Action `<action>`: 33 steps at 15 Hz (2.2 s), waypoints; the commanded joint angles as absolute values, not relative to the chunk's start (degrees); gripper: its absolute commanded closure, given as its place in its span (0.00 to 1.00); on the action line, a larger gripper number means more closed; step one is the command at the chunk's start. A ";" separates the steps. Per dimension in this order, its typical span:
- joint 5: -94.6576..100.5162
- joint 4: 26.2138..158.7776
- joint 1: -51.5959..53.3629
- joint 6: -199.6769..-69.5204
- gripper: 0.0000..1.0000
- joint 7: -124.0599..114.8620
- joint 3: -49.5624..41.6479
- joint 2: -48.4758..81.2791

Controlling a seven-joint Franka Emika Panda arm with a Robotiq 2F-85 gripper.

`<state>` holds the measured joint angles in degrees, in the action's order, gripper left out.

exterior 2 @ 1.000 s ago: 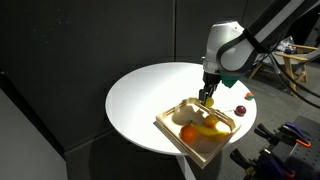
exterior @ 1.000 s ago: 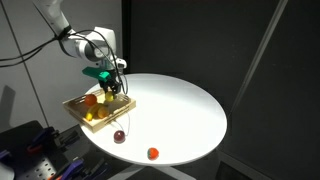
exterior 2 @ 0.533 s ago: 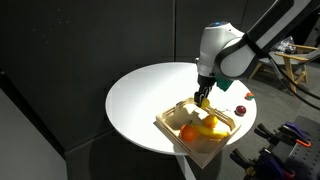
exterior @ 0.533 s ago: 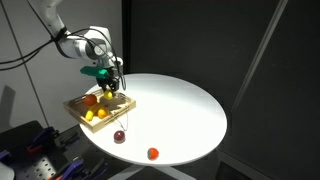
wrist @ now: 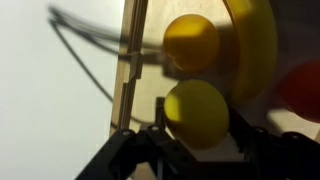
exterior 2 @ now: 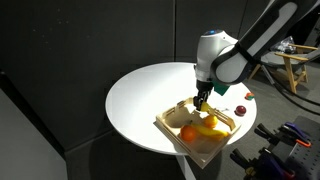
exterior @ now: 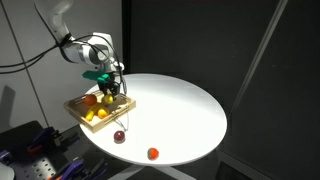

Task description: Put the lemon in the box.

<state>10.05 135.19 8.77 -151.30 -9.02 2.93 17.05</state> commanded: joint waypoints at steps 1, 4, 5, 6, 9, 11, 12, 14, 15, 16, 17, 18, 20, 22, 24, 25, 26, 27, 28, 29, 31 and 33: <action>10.00 133.58 8.97 -151.87 0.64 -9.09 2.35 18.79; 9.89 133.09 9.00 -151.93 0.13 -9.03 2.17 19.39; 9.91 132.99 9.00 -151.91 0.07 -9.05 2.09 19.49; 9.85 132.91 8.99 -151.84 0.01 -9.00 2.08 19.49; 9.24 133.33 8.89 -151.18 0.00 -9.12 2.23 18.58; 8.90 134.19 9.08 -150.73 0.00 -10.13 2.11 17.36; 8.18 134.64 8.89 -150.43 0.00 -10.18 2.35 16.75; 7.73 135.61 9.24 -150.07 0.00 -12.54 1.88 15.36; 7.22 135.89 9.21 -149.64 0.00 -13.43 1.85 14.77; 6.61 136.37 9.17 -149.42 0.00 -14.88 1.76 13.88; 6.14 136.74 9.13 -149.17 0.00 -16.15 1.70 13.17; 5.47 137.21 8.99 -148.89 0.00 -17.28 1.71 12.26; 4.51 138.29 8.80 -148.81 0.00 -19.04 1.60 10.46; 3.74 139.35 8.42 -148.15 0.00 -19.55 1.69 8.50; 3.08 140.31 8.00 -146.64 0.00 -19.37 1.84 6.55; 2.51 140.70 7.67 -145.37 0.00 -18.86 1.98 5.50; 2.04 141.05 7.42 -144.34 0.00 -18.57 2.08 4.59; 1.61 141.44 7.13 -142.92 0.00 -18.19 2.17 3.42; 1.11 141.74 6.87 -141.32 0.00 -17.87 2.26 2.35; 0.89 142.15 6.68 -140.02 0.00 -17.79 2.27 1.25; 0.86 142.69 6.31 -137.10 0.00 -17.66 2.31 -0.96; 0.88 143.23 6.00 -134.64 0.00 -17.32 2.41 -3.09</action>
